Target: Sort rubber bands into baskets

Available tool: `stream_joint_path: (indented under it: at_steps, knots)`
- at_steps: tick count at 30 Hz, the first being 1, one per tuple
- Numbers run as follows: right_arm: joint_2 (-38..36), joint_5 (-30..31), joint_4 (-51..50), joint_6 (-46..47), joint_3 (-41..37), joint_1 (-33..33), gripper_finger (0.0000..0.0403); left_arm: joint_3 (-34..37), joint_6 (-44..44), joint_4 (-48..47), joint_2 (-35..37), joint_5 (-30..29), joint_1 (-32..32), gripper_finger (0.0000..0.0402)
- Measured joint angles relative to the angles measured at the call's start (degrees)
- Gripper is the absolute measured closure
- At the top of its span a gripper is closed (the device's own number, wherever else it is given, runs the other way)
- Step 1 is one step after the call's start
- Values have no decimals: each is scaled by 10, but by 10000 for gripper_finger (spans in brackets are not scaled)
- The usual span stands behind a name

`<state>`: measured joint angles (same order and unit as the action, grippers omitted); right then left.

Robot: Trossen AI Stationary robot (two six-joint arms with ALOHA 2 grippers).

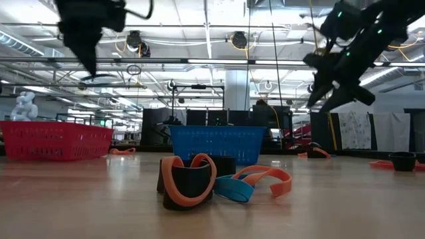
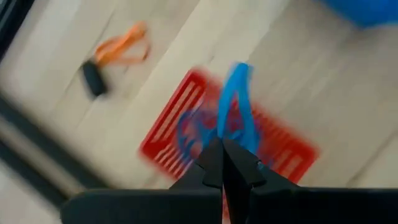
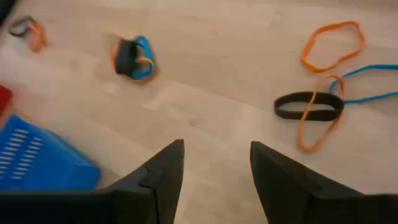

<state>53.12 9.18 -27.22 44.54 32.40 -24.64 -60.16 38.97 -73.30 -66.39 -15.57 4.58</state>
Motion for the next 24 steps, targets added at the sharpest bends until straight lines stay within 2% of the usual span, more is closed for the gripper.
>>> stream_joint_path:
  at_steps: [3, 8, 13, 24]
  knots:
    - [31, -48, 17, -46, 0, -41, 227, 8, 22, -44, 0, 1, 0, 401]
    - [74, -48, -16, -49, 0, -114, 227, 44, 49, -56, 0, 35, 1, 401]
    - [112, -46, 4, -52, 0, -179, 227, 93, 87, -52, 0, 64, 1, 401]
    - [178, -18, 60, -42, 0, -280, 227, 113, 83, 64, -1, 49, 1, 401]
